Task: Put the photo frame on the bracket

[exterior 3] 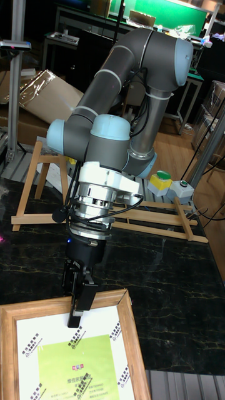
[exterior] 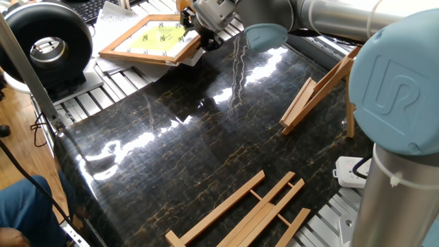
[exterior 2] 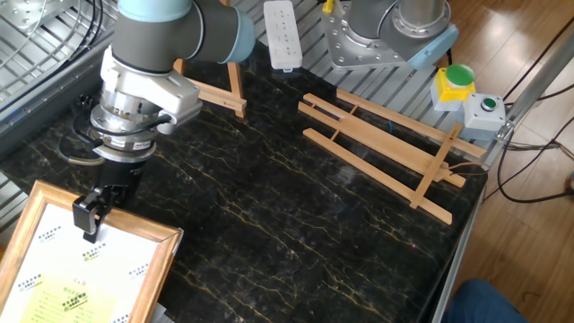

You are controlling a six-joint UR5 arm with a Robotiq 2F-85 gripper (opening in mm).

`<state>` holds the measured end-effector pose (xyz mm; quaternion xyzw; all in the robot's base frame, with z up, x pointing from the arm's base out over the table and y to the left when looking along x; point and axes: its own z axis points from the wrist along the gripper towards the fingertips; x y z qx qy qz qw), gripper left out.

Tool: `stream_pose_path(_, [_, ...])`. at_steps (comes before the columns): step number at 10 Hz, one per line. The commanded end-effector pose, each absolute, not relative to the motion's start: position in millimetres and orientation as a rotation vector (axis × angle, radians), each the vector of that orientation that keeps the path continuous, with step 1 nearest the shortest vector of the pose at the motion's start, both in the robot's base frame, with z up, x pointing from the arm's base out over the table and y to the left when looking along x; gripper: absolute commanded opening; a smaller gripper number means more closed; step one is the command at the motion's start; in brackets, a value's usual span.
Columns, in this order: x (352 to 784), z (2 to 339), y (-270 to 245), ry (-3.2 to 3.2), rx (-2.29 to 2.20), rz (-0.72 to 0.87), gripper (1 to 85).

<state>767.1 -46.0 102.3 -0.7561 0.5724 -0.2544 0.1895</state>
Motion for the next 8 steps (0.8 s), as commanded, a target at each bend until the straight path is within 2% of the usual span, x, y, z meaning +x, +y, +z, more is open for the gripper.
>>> stream_pose_path(1, [772.9,107.2,-46.9,1.612,-2.083,-0.721,48.7])
stream_pose_path(8, [774.3,109.3,-45.3,1.613,-2.070,-0.713,43.0])
